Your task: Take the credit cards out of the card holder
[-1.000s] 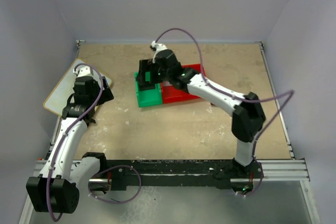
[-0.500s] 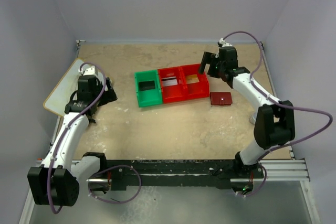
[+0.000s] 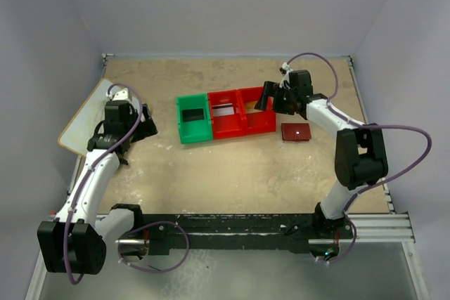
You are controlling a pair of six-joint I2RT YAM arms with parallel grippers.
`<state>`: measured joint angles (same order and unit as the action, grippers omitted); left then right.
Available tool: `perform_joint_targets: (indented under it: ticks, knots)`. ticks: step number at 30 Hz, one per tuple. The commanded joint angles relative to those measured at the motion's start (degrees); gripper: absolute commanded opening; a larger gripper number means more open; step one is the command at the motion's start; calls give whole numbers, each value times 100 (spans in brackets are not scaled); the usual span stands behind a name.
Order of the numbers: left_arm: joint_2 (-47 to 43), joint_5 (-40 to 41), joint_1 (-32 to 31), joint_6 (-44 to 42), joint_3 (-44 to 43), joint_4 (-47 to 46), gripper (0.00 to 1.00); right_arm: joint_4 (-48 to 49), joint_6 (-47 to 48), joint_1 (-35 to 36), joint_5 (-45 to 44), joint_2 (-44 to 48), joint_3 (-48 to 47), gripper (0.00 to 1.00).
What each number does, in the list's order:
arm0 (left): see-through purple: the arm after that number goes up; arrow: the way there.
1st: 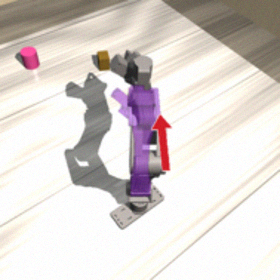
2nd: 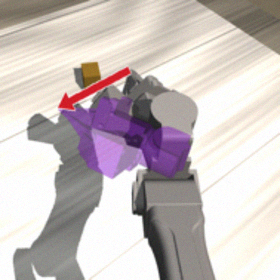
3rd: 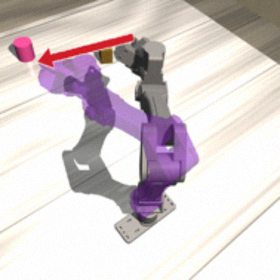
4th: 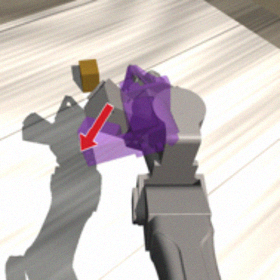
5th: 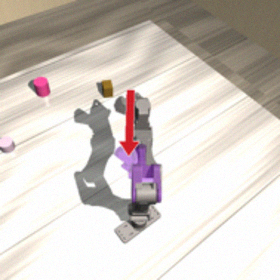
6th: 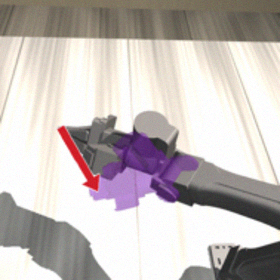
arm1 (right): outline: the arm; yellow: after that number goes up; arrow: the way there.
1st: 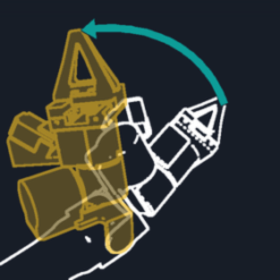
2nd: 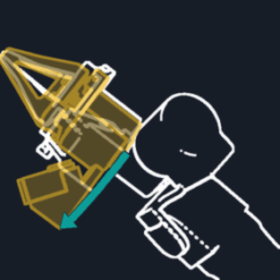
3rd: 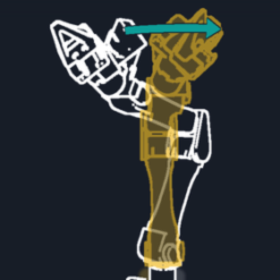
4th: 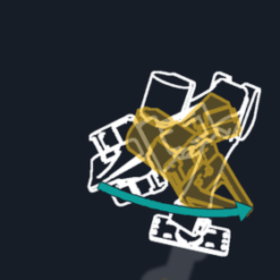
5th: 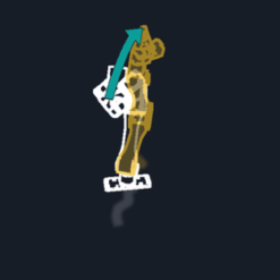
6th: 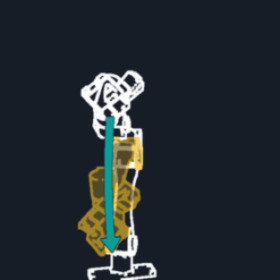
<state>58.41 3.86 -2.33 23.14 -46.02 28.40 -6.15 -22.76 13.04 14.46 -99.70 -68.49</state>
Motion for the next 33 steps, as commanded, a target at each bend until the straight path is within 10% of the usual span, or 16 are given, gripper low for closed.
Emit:
perform_joint_targets:
  ticks: [1, 12, 22, 33]
  knots:
    - [40, 17, 5, -64, -56, -162, 82, 331, -242, -3, 613, 496, 289, 98]
    - [8, -4, 4, -72, -50, -169, 82, -743, -765, -482, -2897, 966, 256, 100]
    - [23, -18, 4, -78, -52, -178, 82, -1376, -412, -899, -3034, -470, -490, 94]
    - [71, -34, 4, -81, -60, -214, 82, -959, -711, -807, -2770, 37, 931, 72]
